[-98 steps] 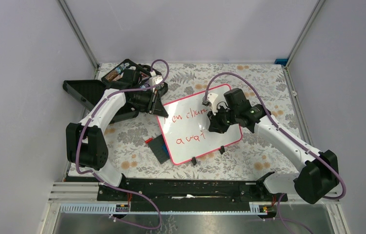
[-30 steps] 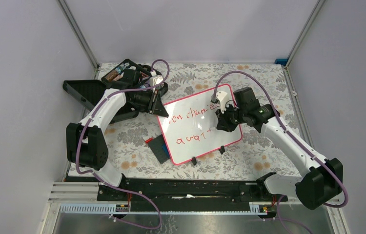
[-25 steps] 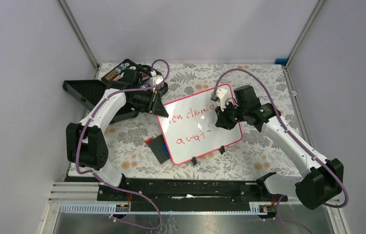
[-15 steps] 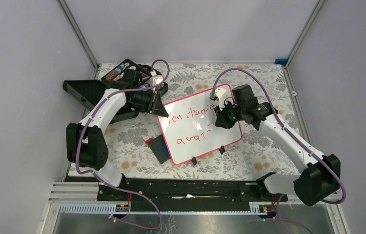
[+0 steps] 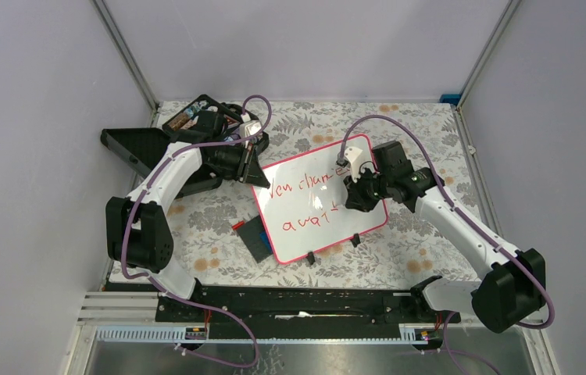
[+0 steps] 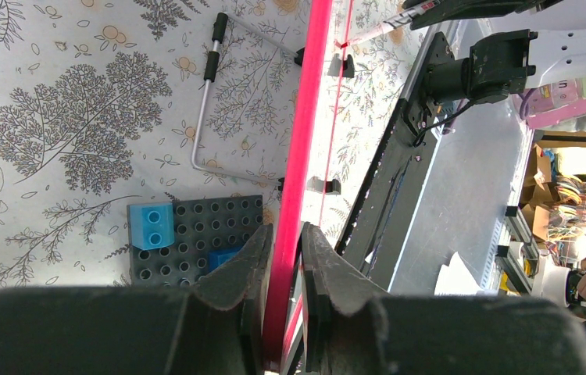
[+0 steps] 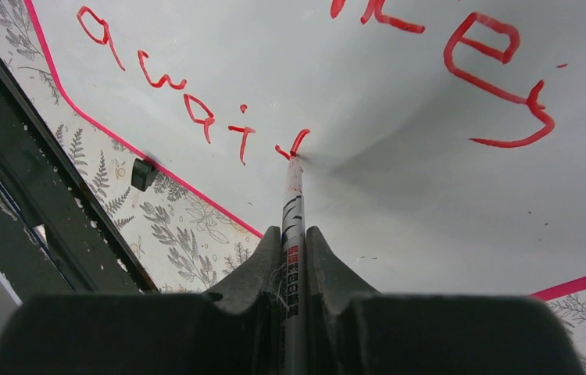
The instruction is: Write a sentence on the whiteboard
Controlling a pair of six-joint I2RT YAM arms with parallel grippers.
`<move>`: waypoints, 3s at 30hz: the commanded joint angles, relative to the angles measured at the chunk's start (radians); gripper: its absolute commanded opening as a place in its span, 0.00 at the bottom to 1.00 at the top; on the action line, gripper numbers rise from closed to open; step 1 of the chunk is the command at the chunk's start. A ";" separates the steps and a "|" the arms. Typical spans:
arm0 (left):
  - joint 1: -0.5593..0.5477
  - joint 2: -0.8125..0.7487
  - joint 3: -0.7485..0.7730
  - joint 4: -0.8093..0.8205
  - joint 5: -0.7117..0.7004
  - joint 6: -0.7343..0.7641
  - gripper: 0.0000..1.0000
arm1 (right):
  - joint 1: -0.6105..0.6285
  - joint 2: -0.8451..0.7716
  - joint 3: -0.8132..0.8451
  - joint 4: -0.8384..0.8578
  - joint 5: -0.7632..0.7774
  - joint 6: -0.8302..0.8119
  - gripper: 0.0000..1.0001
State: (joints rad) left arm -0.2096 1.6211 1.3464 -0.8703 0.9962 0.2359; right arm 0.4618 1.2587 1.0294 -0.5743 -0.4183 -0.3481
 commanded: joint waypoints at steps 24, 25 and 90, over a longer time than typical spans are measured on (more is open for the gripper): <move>-0.037 0.045 -0.014 0.002 -0.144 0.047 0.00 | -0.014 -0.038 -0.017 -0.051 0.102 -0.069 0.00; -0.037 0.045 -0.014 0.002 -0.143 0.047 0.00 | -0.015 -0.035 -0.011 -0.050 0.106 -0.069 0.00; 0.065 -0.045 0.200 -0.041 -0.093 0.010 0.55 | -0.020 0.008 0.284 -0.090 -0.249 0.066 0.00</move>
State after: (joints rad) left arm -0.2077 1.6527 1.4490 -0.9264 0.9119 0.2440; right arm 0.4458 1.2484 1.2564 -0.6983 -0.6159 -0.3378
